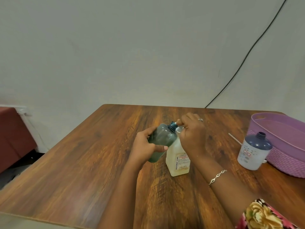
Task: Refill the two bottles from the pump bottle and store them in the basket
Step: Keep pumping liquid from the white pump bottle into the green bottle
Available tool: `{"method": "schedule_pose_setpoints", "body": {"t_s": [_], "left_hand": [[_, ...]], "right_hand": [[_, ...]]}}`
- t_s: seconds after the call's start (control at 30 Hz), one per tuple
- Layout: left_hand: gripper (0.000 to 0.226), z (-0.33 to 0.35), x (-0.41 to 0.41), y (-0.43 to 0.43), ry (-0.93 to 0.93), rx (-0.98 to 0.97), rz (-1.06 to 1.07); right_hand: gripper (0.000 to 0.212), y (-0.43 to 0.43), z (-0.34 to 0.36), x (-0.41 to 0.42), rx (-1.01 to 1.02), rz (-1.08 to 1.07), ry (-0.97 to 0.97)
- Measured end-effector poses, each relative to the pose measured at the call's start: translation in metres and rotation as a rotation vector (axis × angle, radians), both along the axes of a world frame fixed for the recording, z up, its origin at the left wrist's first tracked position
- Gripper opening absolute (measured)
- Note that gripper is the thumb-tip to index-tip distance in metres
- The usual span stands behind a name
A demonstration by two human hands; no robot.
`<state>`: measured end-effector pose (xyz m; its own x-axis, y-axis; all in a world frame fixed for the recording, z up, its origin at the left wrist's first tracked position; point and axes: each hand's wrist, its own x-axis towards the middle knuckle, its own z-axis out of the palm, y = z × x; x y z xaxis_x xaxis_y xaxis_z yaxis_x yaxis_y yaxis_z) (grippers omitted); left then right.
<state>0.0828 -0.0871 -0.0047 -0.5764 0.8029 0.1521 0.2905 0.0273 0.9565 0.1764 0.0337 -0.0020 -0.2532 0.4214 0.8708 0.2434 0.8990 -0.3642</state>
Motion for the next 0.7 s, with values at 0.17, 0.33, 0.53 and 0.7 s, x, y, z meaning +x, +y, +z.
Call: {"method": "schedule_pose_setpoints", "body": {"t_s": [0.17, 0.33, 0.53, 0.7], "left_hand": [[0.073, -0.001, 0.002, -0.001, 0.000, 0.000, 0.009], [0.073, 0.002, 0.000, -0.002, 0.011, 0.006, 0.020], [0.072, 0.000, 0.002, -0.004, 0.004, 0.002, 0.009], [0.068, 0.001, 0.002, -0.005, -0.016, 0.005, 0.013]], "right_hand": [[0.035, -0.005, 0.000, 0.007, -0.023, 0.065, -0.009], [0.040, -0.004, 0.009, 0.012, -0.075, 0.114, -0.008], [0.024, -0.005, -0.005, 0.004, 0.029, -0.026, -0.035], [0.031, -0.001, 0.001, 0.012, -0.027, 0.075, -0.021]]}}
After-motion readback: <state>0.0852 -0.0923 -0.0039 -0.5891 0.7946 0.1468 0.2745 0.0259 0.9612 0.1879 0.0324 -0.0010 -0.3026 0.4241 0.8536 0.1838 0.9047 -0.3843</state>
